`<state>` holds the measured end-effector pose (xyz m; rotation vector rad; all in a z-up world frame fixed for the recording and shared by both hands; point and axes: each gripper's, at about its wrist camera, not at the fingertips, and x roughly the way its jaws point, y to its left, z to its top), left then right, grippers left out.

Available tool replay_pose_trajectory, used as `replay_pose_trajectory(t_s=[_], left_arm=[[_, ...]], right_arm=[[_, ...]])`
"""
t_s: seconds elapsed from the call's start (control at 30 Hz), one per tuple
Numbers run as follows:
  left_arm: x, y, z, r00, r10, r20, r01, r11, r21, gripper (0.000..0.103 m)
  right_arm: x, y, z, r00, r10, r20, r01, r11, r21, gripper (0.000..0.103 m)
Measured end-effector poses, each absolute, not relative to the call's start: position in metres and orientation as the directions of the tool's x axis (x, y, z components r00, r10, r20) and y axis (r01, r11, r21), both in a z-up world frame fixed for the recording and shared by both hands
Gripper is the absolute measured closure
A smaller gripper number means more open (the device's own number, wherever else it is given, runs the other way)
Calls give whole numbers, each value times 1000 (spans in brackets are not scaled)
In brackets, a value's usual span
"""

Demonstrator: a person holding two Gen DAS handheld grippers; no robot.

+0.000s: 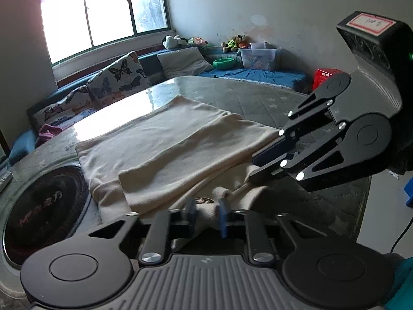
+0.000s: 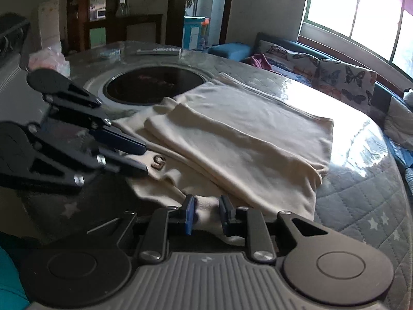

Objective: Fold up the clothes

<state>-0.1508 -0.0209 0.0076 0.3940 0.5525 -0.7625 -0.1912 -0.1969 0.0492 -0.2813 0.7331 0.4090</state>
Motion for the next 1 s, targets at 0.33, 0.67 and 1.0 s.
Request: replay_pose_trajectory(t_s=[0.33,0.67,1.0], left_arm=[[-153,-6,15,583,-570,-579,731,678,68,99],[-167,1,17,601,-559,-571,740,659,133,64],[-173,-9,-6,619,-533,-577,760,591,269,60]], right_arm=[[-204,-217,63,686,288,-668,-433,900,-57,101],[-216,-224,69,685,303,-663,-452,890,-61,90],[-228,-238,59,722,182,-667,-431,873,-228,61]])
